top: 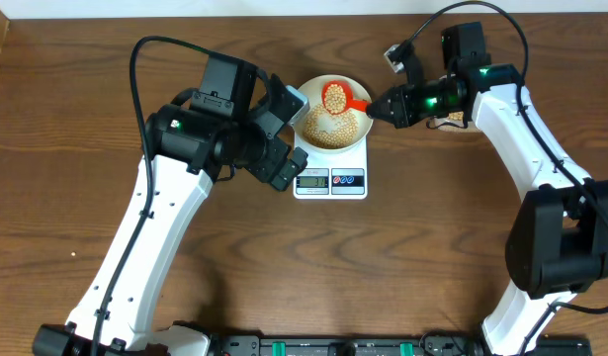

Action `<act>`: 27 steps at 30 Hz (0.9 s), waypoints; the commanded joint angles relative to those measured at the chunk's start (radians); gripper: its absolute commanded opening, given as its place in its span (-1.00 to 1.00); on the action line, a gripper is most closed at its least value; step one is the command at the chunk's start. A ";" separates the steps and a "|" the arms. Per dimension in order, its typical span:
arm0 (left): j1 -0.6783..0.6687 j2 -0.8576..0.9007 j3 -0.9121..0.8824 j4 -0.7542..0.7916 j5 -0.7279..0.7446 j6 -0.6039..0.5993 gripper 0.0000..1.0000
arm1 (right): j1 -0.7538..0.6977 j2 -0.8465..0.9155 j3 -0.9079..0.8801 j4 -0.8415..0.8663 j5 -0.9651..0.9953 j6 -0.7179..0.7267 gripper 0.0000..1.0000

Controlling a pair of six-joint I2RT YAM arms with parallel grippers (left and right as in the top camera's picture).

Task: Scoop item into bowl and weigh 50g on scale
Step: 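Tip the red scoop to pour soybeans into the bowl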

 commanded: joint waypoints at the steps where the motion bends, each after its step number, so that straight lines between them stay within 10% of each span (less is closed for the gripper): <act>1: -0.001 0.007 0.017 -0.003 0.009 -0.002 0.95 | 0.008 -0.007 0.034 -0.003 0.025 -0.050 -0.97; 27: -0.001 0.007 0.017 -0.003 0.009 -0.002 0.96 | 0.173 -0.063 0.095 -0.082 0.469 -0.255 -0.98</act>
